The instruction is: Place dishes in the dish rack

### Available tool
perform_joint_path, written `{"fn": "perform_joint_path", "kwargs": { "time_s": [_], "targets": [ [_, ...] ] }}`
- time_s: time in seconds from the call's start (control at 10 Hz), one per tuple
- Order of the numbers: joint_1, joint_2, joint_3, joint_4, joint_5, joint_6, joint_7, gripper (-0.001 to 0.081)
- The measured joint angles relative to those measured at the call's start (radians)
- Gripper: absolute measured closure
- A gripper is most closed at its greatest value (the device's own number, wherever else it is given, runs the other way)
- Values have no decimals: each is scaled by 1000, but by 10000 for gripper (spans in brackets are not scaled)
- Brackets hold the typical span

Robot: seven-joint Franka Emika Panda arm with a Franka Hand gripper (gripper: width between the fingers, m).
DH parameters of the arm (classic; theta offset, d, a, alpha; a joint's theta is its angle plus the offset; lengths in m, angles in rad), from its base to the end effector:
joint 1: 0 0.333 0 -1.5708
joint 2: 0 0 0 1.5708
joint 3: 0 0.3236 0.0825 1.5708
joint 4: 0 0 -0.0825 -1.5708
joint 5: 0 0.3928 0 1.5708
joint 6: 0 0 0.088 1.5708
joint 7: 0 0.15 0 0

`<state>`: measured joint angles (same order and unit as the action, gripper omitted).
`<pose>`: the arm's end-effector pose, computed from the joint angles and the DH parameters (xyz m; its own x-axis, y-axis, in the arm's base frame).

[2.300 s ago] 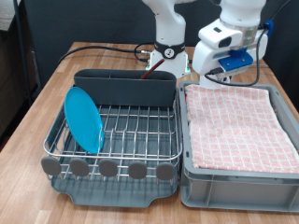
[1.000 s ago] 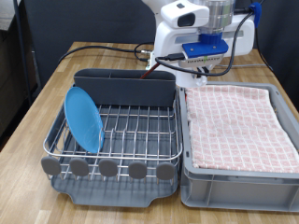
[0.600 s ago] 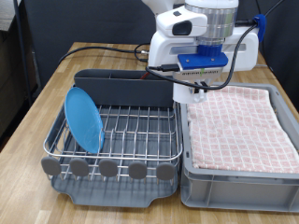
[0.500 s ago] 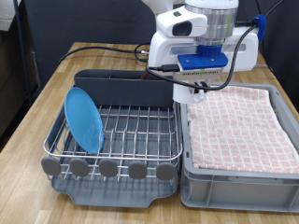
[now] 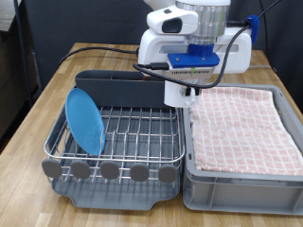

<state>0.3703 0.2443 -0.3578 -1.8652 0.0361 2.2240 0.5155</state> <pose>0.6417 0.0195 0.3667 0.8647 -0.4826 0.1396 -0.4851 -0.8743 -0.0176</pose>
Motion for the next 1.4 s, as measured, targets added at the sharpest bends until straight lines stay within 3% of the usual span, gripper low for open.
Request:
{"fn": "perform_joint_path", "kwargs": {
  "time_s": [0.6,1.4],
  "targets": [
    [0,108,2,123,18,34,88,734],
    [-28,241,13,190,79,132,91,734]
  ]
}}
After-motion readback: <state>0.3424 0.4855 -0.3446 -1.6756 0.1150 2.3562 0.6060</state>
